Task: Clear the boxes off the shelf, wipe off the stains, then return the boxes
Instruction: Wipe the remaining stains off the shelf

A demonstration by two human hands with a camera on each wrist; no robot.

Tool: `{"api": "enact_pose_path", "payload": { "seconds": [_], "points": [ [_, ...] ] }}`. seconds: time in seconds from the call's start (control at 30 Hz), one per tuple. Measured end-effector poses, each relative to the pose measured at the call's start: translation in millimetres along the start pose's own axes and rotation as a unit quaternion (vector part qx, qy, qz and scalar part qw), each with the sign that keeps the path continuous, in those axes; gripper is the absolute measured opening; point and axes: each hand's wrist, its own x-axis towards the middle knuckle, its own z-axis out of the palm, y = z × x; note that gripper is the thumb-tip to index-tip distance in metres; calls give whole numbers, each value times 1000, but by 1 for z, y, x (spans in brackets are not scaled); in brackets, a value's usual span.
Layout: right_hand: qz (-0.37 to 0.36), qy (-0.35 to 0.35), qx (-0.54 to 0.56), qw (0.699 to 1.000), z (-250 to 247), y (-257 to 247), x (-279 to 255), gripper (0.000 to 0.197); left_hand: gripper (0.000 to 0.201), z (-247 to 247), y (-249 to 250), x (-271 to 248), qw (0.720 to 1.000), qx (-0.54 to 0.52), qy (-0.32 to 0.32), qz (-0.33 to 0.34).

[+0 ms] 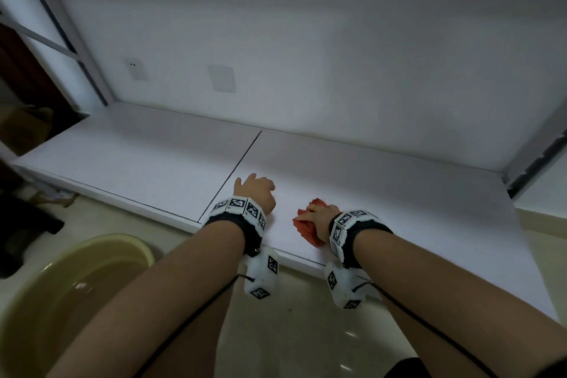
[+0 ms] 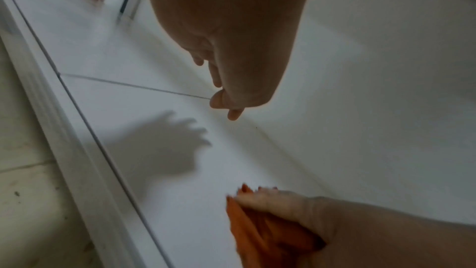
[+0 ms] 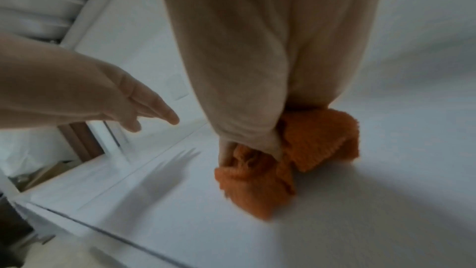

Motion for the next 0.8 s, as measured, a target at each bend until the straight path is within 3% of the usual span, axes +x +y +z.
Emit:
{"api": "enact_pose_path", "payload": {
  "seconds": [0.07, 0.2, 0.4, 0.5, 0.63, 0.8],
  "points": [
    [-4, 10, 63, 998, -11, 3, -11, 52, 44, -17, -4, -7, 1000, -3, -4, -4],
    [2, 107, 193, 975, -30, -3, -24, 37, 51, -58, -2, -15, 1000, -6, 24, -8],
    [-11, 142, 254, 957, -58, -35, -22, 33, 54, -72, -18, -12, 997, -41, 56, 18],
    [-22, 141, 255, 956, -69, -59, -11, 32, 52, -53, -41, -8, 997, -57, 42, -8],
    [-35, 133, 147, 980, -77, -87, 11, 37, 46, -31, -74, 0, 997, -53, 5, -58],
    [-29, 95, 81, 992, -78, -102, 36, 38, 40, -17, -98, 19, 979, -179, 21, -96]
  ]
}}
